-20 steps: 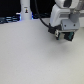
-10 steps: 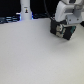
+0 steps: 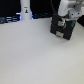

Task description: Open the kcup holder, insert the kcup into the holder, and close the kcup holder

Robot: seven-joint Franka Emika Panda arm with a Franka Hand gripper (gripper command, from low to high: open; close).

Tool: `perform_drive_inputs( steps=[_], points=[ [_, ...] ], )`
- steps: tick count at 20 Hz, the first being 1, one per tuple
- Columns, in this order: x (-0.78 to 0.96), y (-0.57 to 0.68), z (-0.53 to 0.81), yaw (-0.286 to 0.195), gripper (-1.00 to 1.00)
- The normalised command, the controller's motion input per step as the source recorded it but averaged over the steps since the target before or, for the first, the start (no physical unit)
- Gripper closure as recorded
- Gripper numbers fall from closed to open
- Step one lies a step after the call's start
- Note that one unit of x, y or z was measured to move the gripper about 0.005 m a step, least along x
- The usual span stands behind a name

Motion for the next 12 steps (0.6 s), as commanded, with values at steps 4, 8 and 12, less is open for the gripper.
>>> perform_drive_inputs(
  steps=[4, 8, 12],
  points=[
    [0.11, 0.07, 0.31, -0.026, -1.0],
    [0.19, 0.06, 0.34, -0.025, -1.0],
    [0.24, 0.02, 0.14, -0.032, -1.0]
  ],
)
